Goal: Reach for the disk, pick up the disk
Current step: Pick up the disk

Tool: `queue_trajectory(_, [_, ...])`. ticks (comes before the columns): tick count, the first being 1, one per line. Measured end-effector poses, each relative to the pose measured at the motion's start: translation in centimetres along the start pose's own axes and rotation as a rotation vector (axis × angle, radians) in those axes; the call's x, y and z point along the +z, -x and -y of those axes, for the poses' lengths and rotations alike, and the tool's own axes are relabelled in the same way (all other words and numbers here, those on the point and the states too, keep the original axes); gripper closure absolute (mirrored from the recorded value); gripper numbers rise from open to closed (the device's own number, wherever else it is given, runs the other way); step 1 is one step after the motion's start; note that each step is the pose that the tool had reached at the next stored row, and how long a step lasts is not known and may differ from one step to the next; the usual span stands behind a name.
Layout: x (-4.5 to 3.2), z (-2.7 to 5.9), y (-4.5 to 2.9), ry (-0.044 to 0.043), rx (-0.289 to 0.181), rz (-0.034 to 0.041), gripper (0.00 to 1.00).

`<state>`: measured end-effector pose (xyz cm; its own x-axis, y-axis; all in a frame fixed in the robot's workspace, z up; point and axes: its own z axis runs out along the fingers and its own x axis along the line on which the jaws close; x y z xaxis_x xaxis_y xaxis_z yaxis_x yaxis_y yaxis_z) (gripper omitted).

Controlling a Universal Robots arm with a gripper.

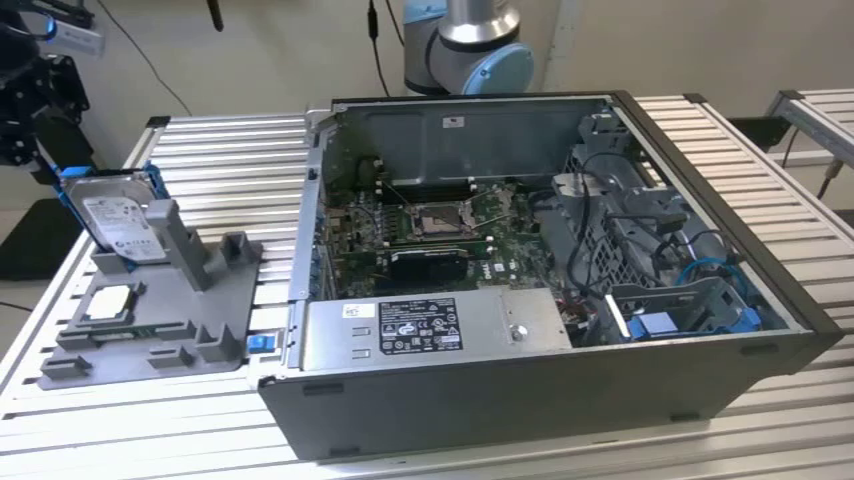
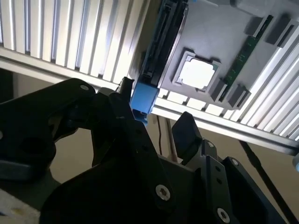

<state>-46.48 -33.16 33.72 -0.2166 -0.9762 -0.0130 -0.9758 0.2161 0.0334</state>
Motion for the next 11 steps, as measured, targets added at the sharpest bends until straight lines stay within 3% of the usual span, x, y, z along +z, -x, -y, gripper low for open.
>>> queue_trajectory(11, [1.53, 0.13, 0.01, 0.0004, -0.038, -0.0006, 0.0])
